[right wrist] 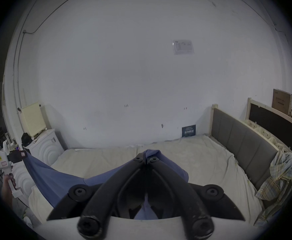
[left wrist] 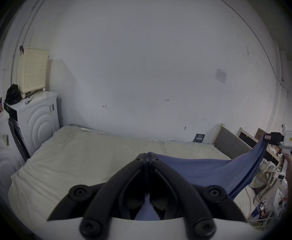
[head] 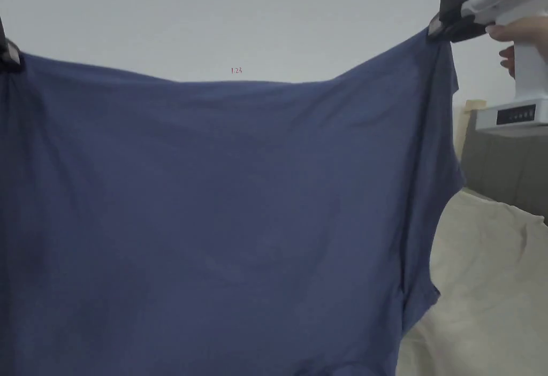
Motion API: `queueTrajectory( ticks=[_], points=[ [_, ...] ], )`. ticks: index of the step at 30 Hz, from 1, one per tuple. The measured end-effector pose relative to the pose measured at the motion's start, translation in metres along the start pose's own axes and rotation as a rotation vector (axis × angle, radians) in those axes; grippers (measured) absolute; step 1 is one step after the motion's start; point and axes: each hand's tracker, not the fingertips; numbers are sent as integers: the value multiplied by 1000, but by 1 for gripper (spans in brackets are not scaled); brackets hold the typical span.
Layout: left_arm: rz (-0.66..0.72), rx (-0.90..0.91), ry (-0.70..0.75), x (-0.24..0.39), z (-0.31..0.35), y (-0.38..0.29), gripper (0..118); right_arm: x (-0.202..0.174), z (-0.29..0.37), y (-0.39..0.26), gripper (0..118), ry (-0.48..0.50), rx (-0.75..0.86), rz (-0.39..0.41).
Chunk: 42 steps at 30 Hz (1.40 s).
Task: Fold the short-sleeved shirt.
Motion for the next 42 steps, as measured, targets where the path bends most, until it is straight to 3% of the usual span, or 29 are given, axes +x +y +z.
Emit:
queueTrajectory(
  ticks=[6, 8, 12, 20, 25, 34, 39, 42],
  points=[
    [-8, 88, -1, 5, -39, 49, 1, -24, -9, 29, 0, -13, 101, -13],
    [5, 110, -5, 5, -49, 59, 1, -10, -46, 69, 0, -18, 126, -10],
    [5, 147, -9, 8, -68, 79, 1, -23, -57, 110, 0, -24, 191, 7],
    [-8, 189, 0, 11, -87, 80, 1, -45, -51, 122, 0, -36, 264, 97],
    [7, 74, 7, 2, -111, 24, 1, -21, -79, 54, 0, -16, 147, 65],
    [54, -278, -107, -12, -129, -204, 1, 34, -107, -222, 0, 35, -244, -35],
    [24, -369, -149, -9, -81, -296, 1, 61, -51, -324, 0, 59, -316, -63],
    [91, -383, -187, -9, -43, -319, 1, 79, -7, -348, 0, 70, -317, -107]
  ],
)
